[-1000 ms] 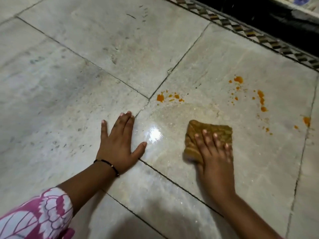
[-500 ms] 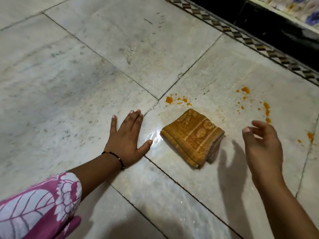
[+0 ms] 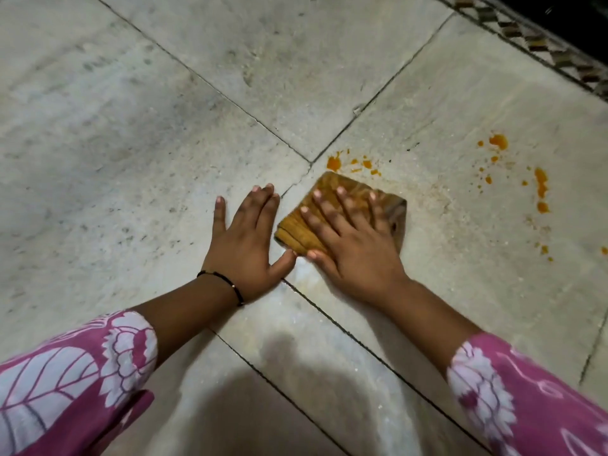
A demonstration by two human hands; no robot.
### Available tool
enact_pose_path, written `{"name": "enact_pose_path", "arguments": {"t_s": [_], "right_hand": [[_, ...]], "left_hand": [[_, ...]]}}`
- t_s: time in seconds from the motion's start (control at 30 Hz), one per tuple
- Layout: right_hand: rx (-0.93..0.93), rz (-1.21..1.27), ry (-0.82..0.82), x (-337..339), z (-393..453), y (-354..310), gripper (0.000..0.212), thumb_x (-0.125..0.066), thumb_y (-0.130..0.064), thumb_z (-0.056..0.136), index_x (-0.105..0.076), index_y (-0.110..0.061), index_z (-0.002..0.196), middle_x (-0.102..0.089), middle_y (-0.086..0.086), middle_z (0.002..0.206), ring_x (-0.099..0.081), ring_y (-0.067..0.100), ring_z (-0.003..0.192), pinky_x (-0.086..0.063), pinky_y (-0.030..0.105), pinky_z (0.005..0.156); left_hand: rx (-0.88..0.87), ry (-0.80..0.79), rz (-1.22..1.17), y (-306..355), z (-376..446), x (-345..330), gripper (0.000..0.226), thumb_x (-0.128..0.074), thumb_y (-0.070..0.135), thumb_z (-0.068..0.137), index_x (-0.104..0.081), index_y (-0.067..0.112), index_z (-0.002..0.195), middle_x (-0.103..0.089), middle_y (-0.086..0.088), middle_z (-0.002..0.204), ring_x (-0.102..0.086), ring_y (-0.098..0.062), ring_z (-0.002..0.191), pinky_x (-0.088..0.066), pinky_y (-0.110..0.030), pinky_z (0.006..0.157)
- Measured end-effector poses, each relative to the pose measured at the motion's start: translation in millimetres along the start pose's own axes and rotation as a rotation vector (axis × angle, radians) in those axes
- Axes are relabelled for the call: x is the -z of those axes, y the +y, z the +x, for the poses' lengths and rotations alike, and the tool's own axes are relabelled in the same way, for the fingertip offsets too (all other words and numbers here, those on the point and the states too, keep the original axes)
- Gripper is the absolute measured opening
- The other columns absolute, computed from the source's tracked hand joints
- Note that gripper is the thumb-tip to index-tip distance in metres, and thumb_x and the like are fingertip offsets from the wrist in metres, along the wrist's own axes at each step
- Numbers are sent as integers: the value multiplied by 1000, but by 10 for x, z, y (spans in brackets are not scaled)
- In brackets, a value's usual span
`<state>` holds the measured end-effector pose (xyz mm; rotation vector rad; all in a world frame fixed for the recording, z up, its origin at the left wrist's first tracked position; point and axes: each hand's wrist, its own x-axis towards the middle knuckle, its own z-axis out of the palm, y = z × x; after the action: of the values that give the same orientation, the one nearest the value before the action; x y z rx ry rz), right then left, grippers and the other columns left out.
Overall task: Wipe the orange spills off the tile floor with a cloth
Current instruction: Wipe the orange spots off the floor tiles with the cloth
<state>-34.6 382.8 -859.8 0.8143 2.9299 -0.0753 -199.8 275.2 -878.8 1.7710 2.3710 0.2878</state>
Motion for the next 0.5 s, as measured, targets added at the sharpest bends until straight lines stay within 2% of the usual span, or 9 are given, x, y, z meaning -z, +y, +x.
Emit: {"name": "enact_pose_path", "arguments": {"t_s": [0.07, 0.13, 0.23, 0.37, 0.5], "right_hand": [[75, -23, 8, 27, 340, 28, 59, -29, -54, 91, -33, -30, 145, -28, -1, 154, -22, 26, 143, -5, 53, 112], [60, -12, -4, 58, 664, 132, 56, -28, -52, 95, -24, -33, 147, -17, -4, 158, -12, 24, 145, 2, 53, 113], [-165, 62, -33, 111, 943, 515, 55, -26, -51, 97, -14, -37, 149, -3, -7, 159, 0, 22, 146, 6, 53, 112], [-458, 138, 3, 119, 452, 1145, 56, -27, -53, 96, -17, -37, 148, -6, -7, 159, -2, 21, 146, -1, 56, 111], [-587, 115, 12, 59, -314, 980, 64, -9, -55, 90, -13, -35, 150, -6, -5, 159, -2, 22, 146, 4, 55, 113]], "left_hand": [[13, 4, -3, -1, 1, 2, 81, -35, 61, 84, -20, 14, 147, -17, -2, 156, -10, -16, 145, 3, -55, 114], [18, 0, 13, 9, -2, 3, 81, -34, 62, 85, -18, 13, 148, -16, -2, 157, -9, -16, 145, 3, -55, 114], [10, -7, 23, 7, -13, 15, 81, -30, 62, 86, -17, 12, 149, -14, -2, 157, -7, -15, 145, 3, -54, 115], [4, -7, 11, 6, -16, 19, 82, -28, 63, 86, -16, 12, 149, -13, -2, 158, -6, -15, 145, 5, -53, 115], [8, -13, 20, 10, -6, 8, 82, -28, 62, 86, -16, 11, 149, -13, -4, 157, -6, -17, 145, 6, -55, 114]]}}
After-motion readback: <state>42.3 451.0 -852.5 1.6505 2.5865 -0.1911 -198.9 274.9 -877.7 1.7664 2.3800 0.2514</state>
